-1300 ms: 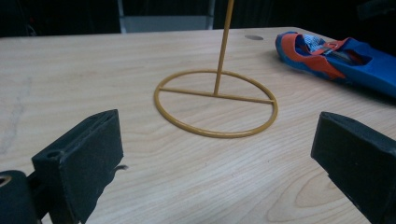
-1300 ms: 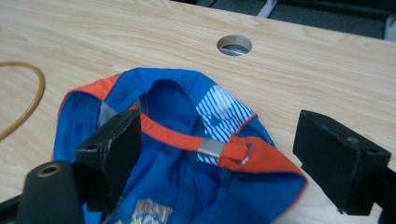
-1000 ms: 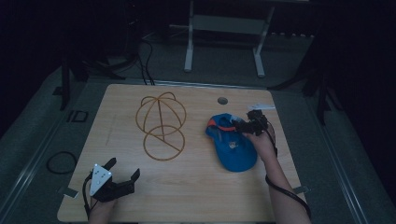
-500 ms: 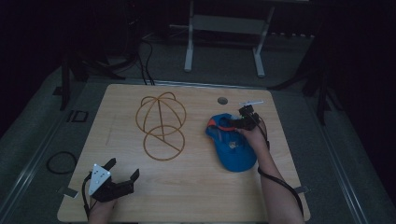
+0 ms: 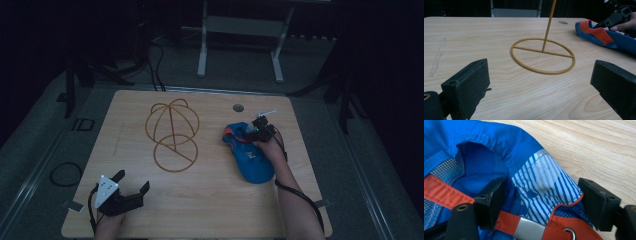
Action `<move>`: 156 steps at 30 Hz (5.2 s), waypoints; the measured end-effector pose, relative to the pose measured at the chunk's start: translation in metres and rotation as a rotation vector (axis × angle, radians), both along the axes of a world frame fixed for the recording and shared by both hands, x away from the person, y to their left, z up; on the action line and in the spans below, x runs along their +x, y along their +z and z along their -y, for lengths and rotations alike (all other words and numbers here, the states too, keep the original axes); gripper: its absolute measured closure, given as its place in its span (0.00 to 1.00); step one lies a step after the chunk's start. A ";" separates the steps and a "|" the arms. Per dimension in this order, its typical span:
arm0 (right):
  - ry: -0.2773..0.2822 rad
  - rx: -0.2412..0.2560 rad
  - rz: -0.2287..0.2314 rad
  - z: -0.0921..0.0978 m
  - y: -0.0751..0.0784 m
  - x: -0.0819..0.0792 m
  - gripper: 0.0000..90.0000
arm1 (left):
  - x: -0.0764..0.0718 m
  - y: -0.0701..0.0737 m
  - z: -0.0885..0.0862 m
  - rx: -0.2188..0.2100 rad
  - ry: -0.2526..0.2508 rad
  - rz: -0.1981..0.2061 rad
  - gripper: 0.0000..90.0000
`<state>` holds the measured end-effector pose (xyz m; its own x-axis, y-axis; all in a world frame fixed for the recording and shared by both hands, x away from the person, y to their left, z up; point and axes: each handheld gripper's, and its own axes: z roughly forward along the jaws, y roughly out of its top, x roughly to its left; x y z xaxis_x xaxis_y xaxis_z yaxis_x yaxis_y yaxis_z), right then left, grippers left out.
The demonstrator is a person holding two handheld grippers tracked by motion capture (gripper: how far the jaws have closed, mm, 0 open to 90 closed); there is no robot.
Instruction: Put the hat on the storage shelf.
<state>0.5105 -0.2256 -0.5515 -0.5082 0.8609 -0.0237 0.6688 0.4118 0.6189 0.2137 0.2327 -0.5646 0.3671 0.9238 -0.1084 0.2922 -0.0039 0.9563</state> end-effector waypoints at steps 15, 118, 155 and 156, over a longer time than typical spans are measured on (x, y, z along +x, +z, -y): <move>0.100 -0.036 0.024 -0.018 0.005 -0.015 0.91 | 0.000 0.000 -0.001 0.004 0.016 -0.005 0.05; 0.373 0.296 0.492 -0.018 0.197 -0.202 0.93 | 0.105 0.201 0.220 0.285 -0.479 -0.021 0.50; 0.428 0.388 0.546 0.026 0.207 -0.250 0.49 | 0.084 0.221 0.188 0.279 -0.512 0.290 0.99; 0.434 0.381 0.546 0.026 0.207 -0.251 0.51 | 0.083 0.221 0.186 0.272 -0.520 0.301 0.99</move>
<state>0.2597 -0.2518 -0.3449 -0.8020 0.5872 -0.1098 0.0583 0.2599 0.9639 0.2970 0.0469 -0.3432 0.7510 0.5976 0.2810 -0.0931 -0.3254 0.9410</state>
